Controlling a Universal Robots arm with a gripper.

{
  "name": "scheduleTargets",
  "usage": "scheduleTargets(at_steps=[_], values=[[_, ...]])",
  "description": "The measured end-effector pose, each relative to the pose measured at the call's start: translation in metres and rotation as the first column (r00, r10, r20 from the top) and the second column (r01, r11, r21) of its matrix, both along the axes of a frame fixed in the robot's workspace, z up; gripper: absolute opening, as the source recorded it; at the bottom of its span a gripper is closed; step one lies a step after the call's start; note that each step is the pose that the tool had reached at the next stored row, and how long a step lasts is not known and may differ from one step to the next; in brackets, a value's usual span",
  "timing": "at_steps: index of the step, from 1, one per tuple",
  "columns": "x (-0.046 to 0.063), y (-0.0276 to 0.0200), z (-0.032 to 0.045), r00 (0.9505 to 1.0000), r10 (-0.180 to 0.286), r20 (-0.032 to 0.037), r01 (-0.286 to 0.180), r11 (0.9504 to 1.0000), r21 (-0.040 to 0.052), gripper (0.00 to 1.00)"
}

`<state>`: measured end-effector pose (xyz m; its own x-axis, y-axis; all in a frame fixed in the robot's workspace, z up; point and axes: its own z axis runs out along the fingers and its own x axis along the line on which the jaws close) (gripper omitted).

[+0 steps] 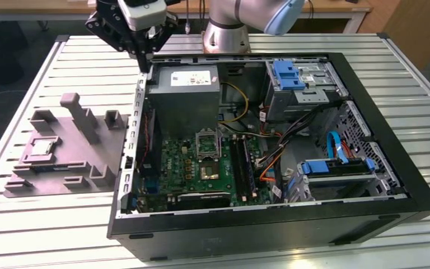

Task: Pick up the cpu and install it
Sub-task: 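Reach for the cpu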

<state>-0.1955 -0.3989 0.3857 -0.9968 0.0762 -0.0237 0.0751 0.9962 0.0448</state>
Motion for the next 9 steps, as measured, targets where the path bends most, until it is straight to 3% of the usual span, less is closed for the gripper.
scheduleTargets(at_steps=[4,9], values=[[-0.0043,0.0001,0.0000,1.0000,-0.001,-0.0058,0.001,0.9998,0.0203,0.11],[-0.0091,0.0001,0.0000,1.0000,-0.001,-0.0076,0.001,0.9998,0.0211,0.11]])
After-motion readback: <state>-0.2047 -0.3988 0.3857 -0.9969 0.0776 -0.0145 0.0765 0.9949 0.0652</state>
